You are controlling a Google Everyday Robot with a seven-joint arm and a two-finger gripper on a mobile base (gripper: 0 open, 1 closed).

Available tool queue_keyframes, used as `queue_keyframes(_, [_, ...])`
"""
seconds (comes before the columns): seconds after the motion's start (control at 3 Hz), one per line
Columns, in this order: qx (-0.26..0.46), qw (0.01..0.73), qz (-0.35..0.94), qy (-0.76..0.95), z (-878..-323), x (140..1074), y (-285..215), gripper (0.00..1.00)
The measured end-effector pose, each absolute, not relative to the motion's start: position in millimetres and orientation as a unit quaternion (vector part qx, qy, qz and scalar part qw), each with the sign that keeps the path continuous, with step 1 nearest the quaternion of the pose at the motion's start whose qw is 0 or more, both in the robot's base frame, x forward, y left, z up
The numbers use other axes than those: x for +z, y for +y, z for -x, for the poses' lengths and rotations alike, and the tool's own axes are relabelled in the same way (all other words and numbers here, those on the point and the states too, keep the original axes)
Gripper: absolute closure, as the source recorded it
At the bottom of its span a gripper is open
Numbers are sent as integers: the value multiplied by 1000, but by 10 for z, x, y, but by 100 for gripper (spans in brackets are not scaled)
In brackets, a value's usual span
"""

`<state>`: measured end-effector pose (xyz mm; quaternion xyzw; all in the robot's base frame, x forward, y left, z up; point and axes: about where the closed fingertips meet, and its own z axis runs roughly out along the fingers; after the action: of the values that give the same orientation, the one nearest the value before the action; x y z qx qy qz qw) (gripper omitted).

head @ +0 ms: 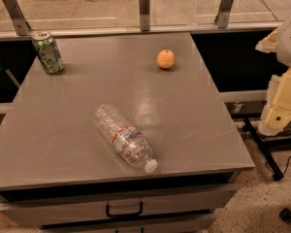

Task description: Pick water bottle

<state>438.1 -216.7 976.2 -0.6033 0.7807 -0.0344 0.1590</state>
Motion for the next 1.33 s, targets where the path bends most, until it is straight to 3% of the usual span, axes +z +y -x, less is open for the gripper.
queue_keyframes(0.33, [-34,159,603,781,-4381,9762,-2166,0])
queue_keyframes(0.67, [0,171,606,777,-4465,9634,-1827,0])
queue_keyframes(1.33, [98,179,614,763,-4523,9231,-593,0])
